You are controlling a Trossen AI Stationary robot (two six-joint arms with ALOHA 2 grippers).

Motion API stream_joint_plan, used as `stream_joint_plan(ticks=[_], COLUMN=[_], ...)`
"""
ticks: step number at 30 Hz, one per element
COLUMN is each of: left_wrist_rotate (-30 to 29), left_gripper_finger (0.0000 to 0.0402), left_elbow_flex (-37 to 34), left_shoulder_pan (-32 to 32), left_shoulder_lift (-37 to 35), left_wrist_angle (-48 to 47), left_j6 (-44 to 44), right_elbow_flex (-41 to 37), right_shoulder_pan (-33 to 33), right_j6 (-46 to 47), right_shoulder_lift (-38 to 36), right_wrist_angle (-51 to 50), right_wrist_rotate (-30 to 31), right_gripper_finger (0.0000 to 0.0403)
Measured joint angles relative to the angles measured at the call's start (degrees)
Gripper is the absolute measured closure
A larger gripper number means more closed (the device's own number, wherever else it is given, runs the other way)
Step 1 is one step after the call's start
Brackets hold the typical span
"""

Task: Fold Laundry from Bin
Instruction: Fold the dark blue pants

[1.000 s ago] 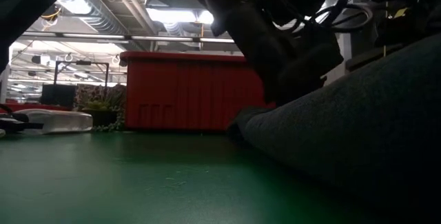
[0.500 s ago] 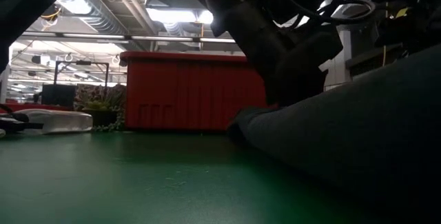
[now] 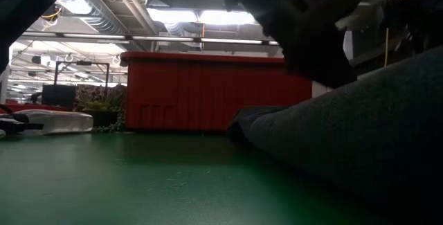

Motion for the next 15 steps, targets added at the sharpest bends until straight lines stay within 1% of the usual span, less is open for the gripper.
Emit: stream_joint_plan(ticks=[4,6,8,11,15], left_wrist_rotate=[-3.58,-5.37,-7.24,-9.69,-9.53], left_gripper_finger=[0.0313,0.0313,0.0313,0.0313,0.0313], left_elbow_flex=[5.42,8.07,10.79,13.78,14.73], left_shoulder_pan=[0.99,1.72,2.64,4.36,6.98], left_shoulder_lift=[0.00,-0.05,-0.07,-0.07,-0.09], left_wrist_angle=[-6.97,-10.47,-14.62,-19.81,-23.96], left_j6=[3.60,5.80,7.66,9.35,9.61], right_elbow_flex=[5.07,7.15,8.63,9.03,9.02], right_shoulder_pan=[0.00,0.00,0.00,0.00,0.02], right_j6=[-0.11,-0.12,-0.32,-3.41,-6.63], right_shoulder_lift=[-0.02,-0.02,-0.02,-0.02,0.74], right_wrist_angle=[-5.43,-6.38,-5.44,-2.01,0.74], right_wrist_rotate=[5.36,7.94,10.19,12.31,14.01], right_gripper_finger=[0.0276,0.0276,0.0276,0.0276,0.0276])
